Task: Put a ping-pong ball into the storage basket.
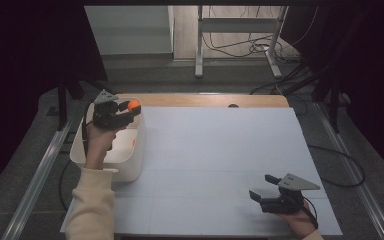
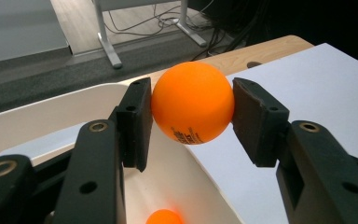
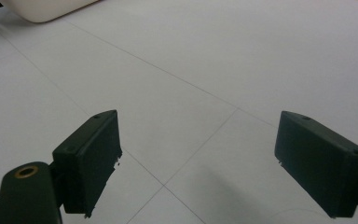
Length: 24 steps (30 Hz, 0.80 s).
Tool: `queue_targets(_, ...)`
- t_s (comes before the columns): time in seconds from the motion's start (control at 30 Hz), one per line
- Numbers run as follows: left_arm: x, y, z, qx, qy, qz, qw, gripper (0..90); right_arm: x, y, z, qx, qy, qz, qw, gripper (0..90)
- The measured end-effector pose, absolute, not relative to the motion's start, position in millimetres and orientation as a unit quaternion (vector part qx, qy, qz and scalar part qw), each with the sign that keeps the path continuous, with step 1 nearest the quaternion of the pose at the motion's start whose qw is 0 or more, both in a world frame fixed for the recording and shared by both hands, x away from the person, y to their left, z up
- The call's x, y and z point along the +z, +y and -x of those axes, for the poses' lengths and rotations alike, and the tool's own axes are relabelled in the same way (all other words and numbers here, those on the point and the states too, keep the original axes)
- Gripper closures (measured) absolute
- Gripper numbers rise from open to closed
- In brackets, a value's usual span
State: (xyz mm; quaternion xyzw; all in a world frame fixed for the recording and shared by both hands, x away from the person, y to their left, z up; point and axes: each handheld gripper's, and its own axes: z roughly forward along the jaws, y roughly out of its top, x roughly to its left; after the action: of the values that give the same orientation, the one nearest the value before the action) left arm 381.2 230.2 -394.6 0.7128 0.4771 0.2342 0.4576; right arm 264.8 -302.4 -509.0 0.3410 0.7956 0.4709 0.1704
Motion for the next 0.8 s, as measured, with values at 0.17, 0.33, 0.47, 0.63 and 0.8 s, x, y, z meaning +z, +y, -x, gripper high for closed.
queue_targets(0.17, -397.6, 231.8, -383.4, 0.239, 0.486, -0.714, 0.444, 49.9, -509.1, -302.2, -264.8, 0.472, 0.795, -0.341, 0.170, 15.0)
queue_targets(0.33, -400.7, 233.0, -385.9, 0.238, 0.494, -0.716, 0.432, 49.9, -509.1, -302.4, -264.7, 0.472, 0.795, -0.341, 0.170, 15.0)
queue_targets(0.47, -404.0, 233.6, -388.5, 0.235, 0.500, -0.720, 0.421, 49.9, -509.2, -302.3, -264.8, 0.472, 0.795, -0.341, 0.170, 15.0)
queue_targets(0.63, -408.7, 234.6, -391.6, 0.233, 0.508, -0.725, 0.402, 49.7, -508.9, -302.5, -264.8, 0.471, 0.795, -0.342, 0.171, 15.0)
queue_targets(0.8, -412.3, 236.1, -394.4, 0.235, 0.518, -0.727, 0.384, 49.7, -509.3, -302.2, -265.1, 0.471, 0.795, -0.342, 0.171, 15.0)
